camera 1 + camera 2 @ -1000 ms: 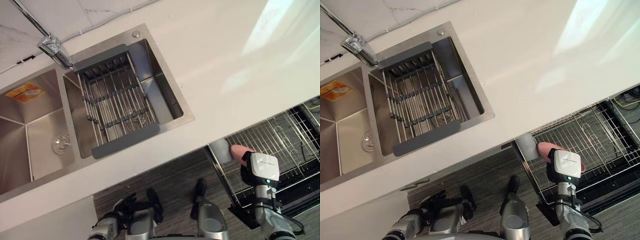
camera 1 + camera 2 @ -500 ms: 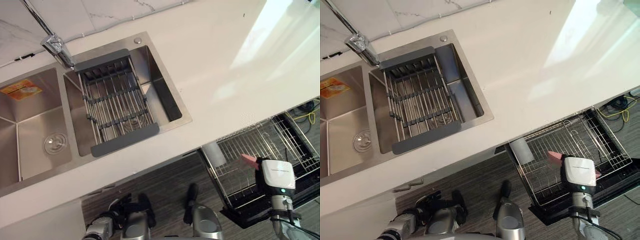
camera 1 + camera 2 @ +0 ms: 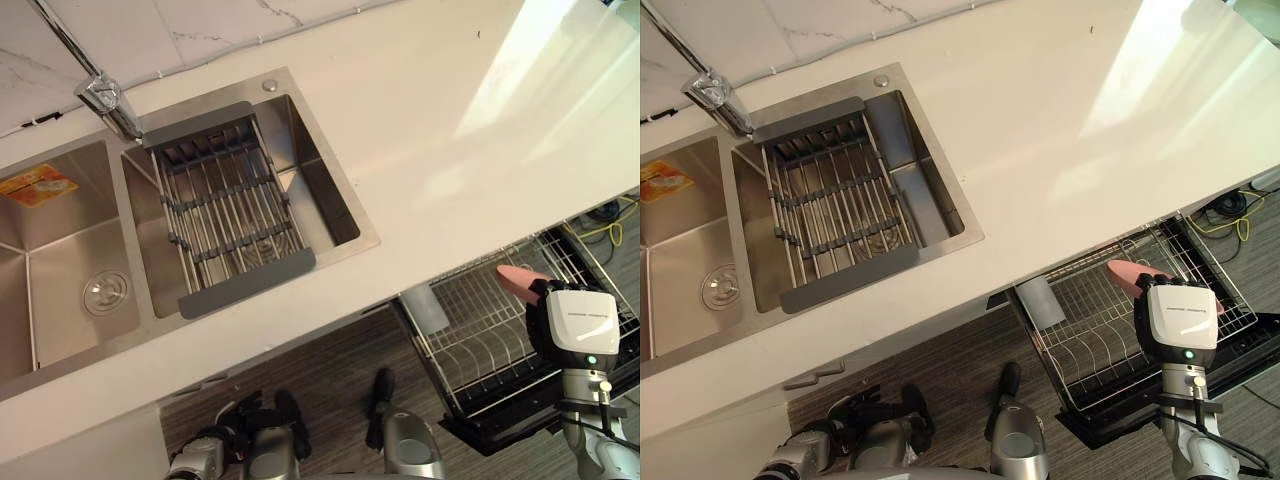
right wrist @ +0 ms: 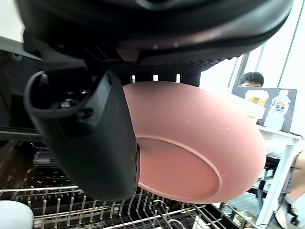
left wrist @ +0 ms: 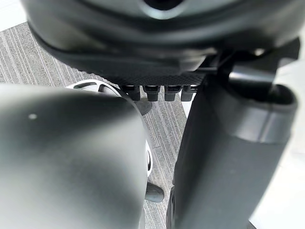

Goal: Walk over to the sink, pick up the cup, carry it to the dishwasher, place the cup inside the dishwasher, then close the dishwasher door

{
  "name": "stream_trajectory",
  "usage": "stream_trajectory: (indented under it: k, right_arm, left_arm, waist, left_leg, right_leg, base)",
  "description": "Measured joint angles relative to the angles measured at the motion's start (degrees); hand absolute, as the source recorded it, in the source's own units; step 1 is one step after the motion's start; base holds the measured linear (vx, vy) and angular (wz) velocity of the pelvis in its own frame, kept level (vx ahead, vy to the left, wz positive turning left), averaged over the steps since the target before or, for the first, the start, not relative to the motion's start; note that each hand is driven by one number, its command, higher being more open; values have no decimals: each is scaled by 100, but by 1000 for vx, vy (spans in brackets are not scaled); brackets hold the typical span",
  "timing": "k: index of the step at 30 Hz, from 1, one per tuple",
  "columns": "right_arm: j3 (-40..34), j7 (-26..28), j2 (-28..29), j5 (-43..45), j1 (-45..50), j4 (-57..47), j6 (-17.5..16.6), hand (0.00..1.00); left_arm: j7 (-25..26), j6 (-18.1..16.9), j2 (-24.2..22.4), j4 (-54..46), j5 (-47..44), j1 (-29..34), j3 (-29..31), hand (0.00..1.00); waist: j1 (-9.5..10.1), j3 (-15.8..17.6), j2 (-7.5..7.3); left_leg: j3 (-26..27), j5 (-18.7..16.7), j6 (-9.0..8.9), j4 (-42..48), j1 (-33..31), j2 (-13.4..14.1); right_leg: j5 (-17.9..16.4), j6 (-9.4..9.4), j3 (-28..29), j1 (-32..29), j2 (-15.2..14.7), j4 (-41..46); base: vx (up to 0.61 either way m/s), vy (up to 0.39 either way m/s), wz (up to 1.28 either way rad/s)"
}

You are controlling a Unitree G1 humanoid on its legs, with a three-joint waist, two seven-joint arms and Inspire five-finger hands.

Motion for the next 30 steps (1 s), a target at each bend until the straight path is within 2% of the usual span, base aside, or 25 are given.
stream_trajectory:
  k: [4,10,13,15,16,20,25,30]
  right_arm:
    - [69,189,85,55,-120,12,16,0]
    - [413,547,142,465,-442,195,315,0]
    - [456,741,143,735,-712,291,530,0]
    - [457,925,136,981,-991,439,699,0]
    - [458,968,129,1029,-1064,486,732,100]
    - [542,1319,85,1356,-1421,679,984,100]
    - [667,1685,85,1576,-1578,927,1193,100]
    - [856,2264,135,1746,-1561,1027,1111,100]
  left_arm:
    - [1,-3,-6,0,-3,2,-6,100]
    - [15,-30,-9,1,-16,7,-11,100]
    - [16,-35,-25,1,-49,7,-11,100]
    - [13,-53,-39,-3,-116,4,-10,100]
    - [11,-64,-41,-7,-125,4,-9,100]
    - [0,-99,-91,-6,-278,-12,-7,100]
    - [-12,-113,-134,-9,-336,-57,-8,100]
    - [-12,-165,-138,-55,-332,-131,-3,100]
  waist:
    - [1,0,1]
    - [9,11,20]
    - [11,86,118]
    - [11,180,237]
    - [14,216,269]
    - [31,388,448]
    - [71,435,501]
    - [98,468,505]
  left_leg:
    - [-33,75,38,-90,-7,-53]
    - [-134,183,83,-186,-94,-138]
    - [-152,228,117,-201,-177,-180]
    - [-155,251,139,-202,-229,-201]
    - [-157,255,142,-202,-236,-203]
    - [-168,284,150,-207,-354,-215]
    - [-188,302,156,-212,-420,-222]
    - [-186,301,154,-207,-405,-220]
  right_leg:
    - [24,6,-37,-17,-36,-13]
    - [59,7,-126,-75,-96,-24]
    - [101,4,-138,-160,-134,-25]
    - [131,-2,-138,-209,-155,-23]
    - [136,-4,-138,-215,-157,-23]
    - [144,-9,-129,-345,-170,-17]
    - [173,-22,-128,-409,-172,-11]
    - [173,-22,-119,-397,-171,-5]
  base:
    - [-5,6,5]
    - [-27,33,9]
    - [-32,38,4]
    - [-33,36,2]
    - [-37,31,1]
    - [-27,20,0]
    - [0,0,0]
    - [0,0,0]
